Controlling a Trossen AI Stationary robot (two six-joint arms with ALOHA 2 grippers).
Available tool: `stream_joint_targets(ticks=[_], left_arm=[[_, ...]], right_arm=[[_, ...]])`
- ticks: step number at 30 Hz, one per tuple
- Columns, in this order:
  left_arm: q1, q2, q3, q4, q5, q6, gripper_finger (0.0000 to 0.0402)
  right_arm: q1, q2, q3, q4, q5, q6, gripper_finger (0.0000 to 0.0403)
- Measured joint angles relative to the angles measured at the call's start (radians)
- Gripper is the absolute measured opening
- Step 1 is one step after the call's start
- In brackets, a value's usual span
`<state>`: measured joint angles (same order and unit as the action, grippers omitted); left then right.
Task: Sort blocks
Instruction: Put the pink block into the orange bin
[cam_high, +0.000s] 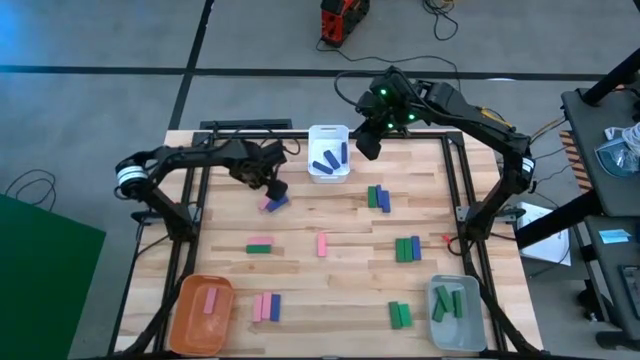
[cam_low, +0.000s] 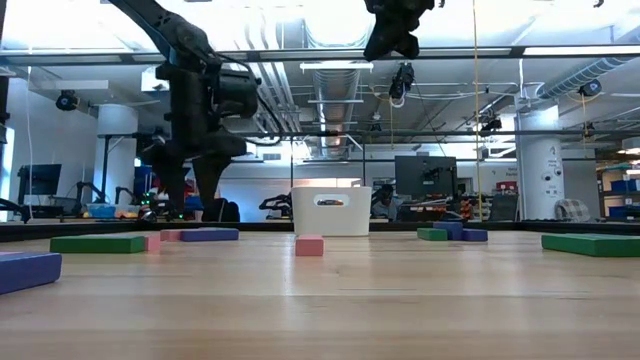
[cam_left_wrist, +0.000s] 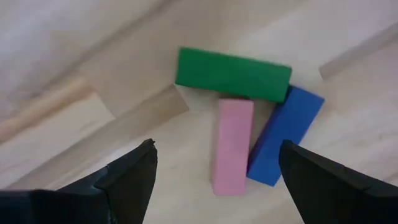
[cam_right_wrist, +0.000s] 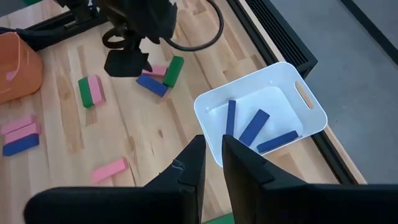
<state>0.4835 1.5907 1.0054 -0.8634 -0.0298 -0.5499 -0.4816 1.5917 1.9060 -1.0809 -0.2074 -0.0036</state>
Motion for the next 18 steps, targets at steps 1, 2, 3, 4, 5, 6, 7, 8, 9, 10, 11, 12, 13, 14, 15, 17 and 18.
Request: stream_joint_targets(ticks=[1,2,3,4,5,6,7,8,9,10,11,12,13,14,15,17,18], left_arm=[[0.0,0.008,0.0,-0.001,0.014,0.011,0.0306],[0.0,0.015,0.0,0.0,0.022,0.022,0.0306],[0.0,0.023,0.0,0.0,0.025,0.035,0.0306],[0.0,0.031,0.0,0.0,0.025,0.049,0.0306],[0.0,0.038,0.0,0.0,0.027,0.059,0.0306],[0.0,0.043,0.0,0.001,0.031,0.07,0.0306],[0.0,0.045,0.0,0.002,0.032,0.08,0.0306],[0.0,0.047,0.0,0.004,0.032,0.085,0.0306],[0.0,0.047,0.0,0.007,0.029,0.086,0.0306],[0.0,0.047,0.0,0.009,0.02,0.086,0.0306],[0.0,0.047,0.0,0.01,0.01,0.086,0.0306],[0.0,0.047,0.0,0.015,0.0,0.086,0.0306],[0.001,0.047,0.0,0.021,-0.008,0.086,0.0306],[0.002,0.047,0.0,0.025,-0.009,0.089,0.0306],[0.002,0.047,0.0,0.027,-0.009,0.091,0.0306],[0.002,0.047,0.0,0.039,-0.009,0.094,0.0306],[0.002,0.047,0.0,0.045,-0.009,0.094,0.0306]], right_arm=[[0.0,0.0,0.0,0.0,0.0,0.0,0.0046],[0.0,0.0,0.0,0.0,0.0,0.0,0.0048],[0.0,0.0,-0.001,0.0,0.0,0.0,0.0049],[0.0,0.0,-0.001,0.0,0.0,0.0,0.0049],[0.0,0.0,-0.001,0.0,0.0,0.0,0.0049],[0.0,0.0,-0.001,0.0,0.0,0.0,0.0049],[0.0,0.0,-0.001,0.0,0.0,0.0,0.0048],[0.0,0.0,-0.001,0.0,0.0,0.0,0.0047],[0.0,0.0,-0.001,0.0,0.0,0.0,0.0047],[0.0,0.0,-0.001,0.0,0.0,0.0,0.0045],[0.0,0.0,-0.002,0.0,0.0,0.0,0.0044],[0.0,0.0,-0.002,0.0,0.0,0.0,0.0044],[0.0,0.0,-0.002,0.0,0.0,0.0,0.0043],[0.0,0.0,-0.002,0.0,0.0,0.0,0.0044],[0.0,0.0,-0.002,0.0,0.0,0.0,0.0044],[0.0,0.0,-0.002,0.0,0.0,0.0,0.0045],[0.0,0.0,-0.002,0.0,0.0,0.002,0.0044]])
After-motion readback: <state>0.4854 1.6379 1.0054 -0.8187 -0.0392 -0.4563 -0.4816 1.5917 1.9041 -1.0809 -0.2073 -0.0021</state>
